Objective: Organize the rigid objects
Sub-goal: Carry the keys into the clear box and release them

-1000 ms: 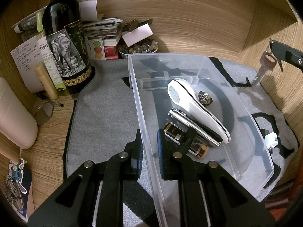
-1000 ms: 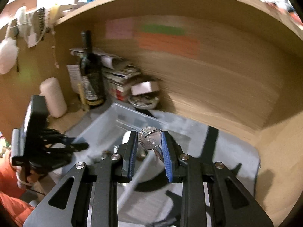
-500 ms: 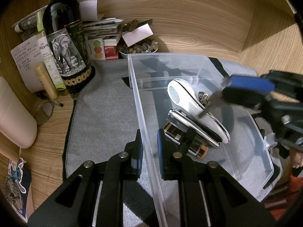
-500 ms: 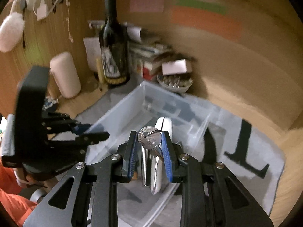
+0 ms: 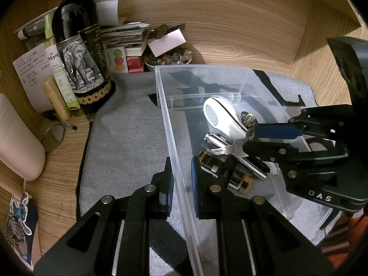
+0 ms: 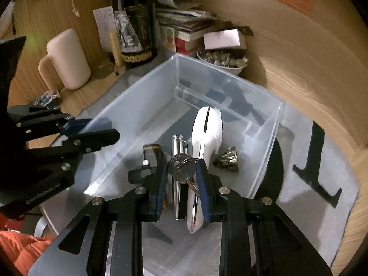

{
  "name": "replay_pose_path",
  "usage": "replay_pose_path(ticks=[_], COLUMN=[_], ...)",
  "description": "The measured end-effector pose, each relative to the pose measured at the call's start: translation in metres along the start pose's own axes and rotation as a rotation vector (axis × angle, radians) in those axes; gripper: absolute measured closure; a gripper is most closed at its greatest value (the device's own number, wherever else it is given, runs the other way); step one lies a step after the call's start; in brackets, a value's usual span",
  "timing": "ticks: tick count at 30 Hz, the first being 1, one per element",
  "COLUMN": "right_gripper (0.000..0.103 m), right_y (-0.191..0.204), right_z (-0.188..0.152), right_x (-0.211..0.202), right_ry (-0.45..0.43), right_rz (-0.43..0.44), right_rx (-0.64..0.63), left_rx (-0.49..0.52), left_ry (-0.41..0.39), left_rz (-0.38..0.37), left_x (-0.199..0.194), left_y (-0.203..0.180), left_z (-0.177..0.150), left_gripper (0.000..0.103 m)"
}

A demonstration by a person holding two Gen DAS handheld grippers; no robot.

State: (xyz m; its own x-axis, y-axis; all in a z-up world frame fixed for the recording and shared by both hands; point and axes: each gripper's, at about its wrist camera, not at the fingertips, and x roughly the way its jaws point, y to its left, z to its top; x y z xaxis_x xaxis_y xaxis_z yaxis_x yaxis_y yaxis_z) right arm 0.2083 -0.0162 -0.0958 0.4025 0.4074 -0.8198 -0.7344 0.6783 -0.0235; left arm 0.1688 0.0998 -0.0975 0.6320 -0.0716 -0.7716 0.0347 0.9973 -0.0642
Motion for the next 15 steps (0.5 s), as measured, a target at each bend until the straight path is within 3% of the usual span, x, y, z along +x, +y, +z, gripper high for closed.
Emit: replay_pose_path(ticks=[3, 7, 10, 13, 15], right_gripper=[0.078, 0.062, 0.06, 0.042, 0.037], right_y=[-0.001, -0.003, -0.006, -0.012, -0.017], right_z=[-0.001, 0.0, 0.0, -0.001, -0.004], right_x=[-0.002, -0.013, -0.027, -0.043, -0.055], right_ry=[0.001, -0.036, -0.072, -0.118, -0.154], right_rz=[-0.004, -0.021, -0.037, -0.073, -0.097], right_rx=[0.001, 0.013, 0.022, 0.043, 0.063], left_rx=[0.001, -0.001, 0.002, 0.001, 0.001], left_ry=[0.0, -0.001, -0.002, -0.002, -0.001], left_rz=[0.001, 0.001, 0.003, 0.003, 0.003], left_x=[0.0, 0.0, 0.0, 0.0, 0.0], left_y=[0.0, 0.0, 0.0, -0.001, -0.001], left_z=[0.0, 0.0, 0.0, 0.0, 0.0], left_gripper=[0.09, 0.09, 0.09, 0.09, 0.09])
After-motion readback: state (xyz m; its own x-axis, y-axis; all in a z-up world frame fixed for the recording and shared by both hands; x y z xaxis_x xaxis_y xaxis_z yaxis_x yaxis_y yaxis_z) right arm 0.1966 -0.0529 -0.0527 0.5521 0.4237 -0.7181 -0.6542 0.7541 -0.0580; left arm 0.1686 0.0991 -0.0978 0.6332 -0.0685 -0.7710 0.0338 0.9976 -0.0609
